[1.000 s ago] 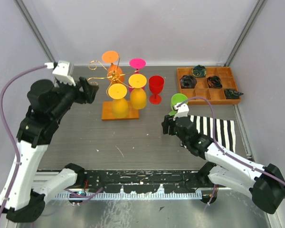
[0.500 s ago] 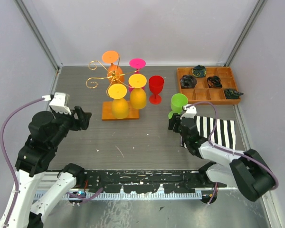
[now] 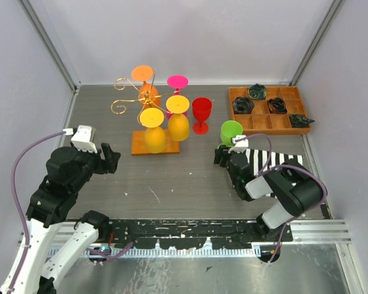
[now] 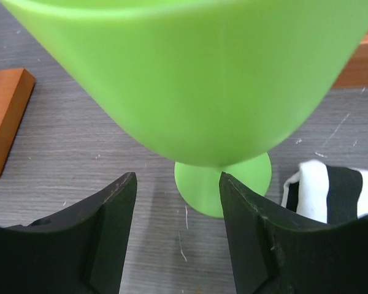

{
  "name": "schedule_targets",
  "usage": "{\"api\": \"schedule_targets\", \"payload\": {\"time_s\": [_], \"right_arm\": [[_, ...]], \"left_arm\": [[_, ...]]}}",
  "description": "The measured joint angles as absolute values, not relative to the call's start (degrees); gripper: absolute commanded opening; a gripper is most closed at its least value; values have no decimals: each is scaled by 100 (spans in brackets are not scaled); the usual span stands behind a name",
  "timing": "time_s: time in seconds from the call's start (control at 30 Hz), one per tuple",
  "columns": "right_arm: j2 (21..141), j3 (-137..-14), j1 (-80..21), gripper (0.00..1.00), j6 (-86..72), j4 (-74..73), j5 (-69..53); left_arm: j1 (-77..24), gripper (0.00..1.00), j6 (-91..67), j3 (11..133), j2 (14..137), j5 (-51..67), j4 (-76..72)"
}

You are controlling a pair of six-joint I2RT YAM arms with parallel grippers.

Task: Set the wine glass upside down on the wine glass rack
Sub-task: Pick up the wine glass at the center of the board.

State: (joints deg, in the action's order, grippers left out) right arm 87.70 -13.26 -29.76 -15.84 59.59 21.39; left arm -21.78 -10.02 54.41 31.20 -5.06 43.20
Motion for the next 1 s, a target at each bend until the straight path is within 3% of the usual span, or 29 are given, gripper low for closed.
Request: {"api": "schedule_targets", "payload": {"time_s": [0.73,1.0], "right_arm": [[10440,-1372,-2950,59,-963,8202,2550],[10453,-1485,-2939,33,-954,8217,2617]], "left_arm": [[-2178,74,-987,5231,3044,-506,4322],[-2178,74,-987,5229,3063,-506,4320]]}}
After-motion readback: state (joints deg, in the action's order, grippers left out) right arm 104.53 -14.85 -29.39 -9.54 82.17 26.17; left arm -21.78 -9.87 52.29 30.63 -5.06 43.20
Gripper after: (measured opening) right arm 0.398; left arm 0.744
